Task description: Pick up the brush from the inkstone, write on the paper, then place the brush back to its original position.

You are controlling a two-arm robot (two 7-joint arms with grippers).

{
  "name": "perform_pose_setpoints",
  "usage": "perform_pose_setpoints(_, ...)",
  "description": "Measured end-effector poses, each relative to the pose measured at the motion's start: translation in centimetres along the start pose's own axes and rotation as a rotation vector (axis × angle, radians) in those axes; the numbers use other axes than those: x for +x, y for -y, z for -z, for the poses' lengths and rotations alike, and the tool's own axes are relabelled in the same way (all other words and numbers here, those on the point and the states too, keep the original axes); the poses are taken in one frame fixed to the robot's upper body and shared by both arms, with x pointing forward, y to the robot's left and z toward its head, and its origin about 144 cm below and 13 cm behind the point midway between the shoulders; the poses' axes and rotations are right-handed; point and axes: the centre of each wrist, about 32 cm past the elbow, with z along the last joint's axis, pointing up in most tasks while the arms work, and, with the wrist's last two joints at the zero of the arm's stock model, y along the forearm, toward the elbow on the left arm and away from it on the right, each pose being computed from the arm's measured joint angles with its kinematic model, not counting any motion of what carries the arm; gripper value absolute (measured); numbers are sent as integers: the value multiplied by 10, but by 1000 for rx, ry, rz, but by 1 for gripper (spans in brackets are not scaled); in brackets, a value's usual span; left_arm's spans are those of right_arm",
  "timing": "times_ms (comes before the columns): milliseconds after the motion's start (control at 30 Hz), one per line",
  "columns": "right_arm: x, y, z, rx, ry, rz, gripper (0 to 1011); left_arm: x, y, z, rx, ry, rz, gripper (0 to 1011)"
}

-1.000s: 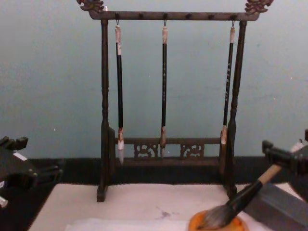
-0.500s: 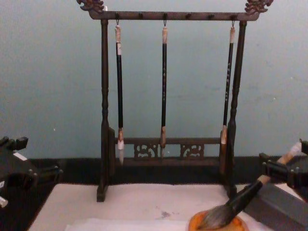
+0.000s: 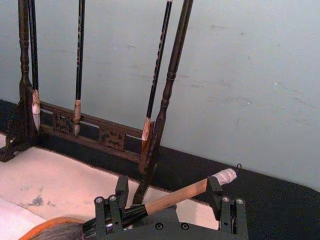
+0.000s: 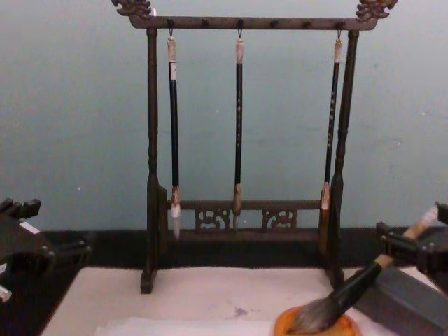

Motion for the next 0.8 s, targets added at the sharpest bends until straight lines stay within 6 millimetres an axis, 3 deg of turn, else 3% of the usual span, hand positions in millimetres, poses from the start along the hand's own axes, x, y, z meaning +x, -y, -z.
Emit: perform_pose_setpoints(800, 0, 0, 0, 3, 3, 0, 1000, 0, 0, 0, 0, 0, 0, 1010)
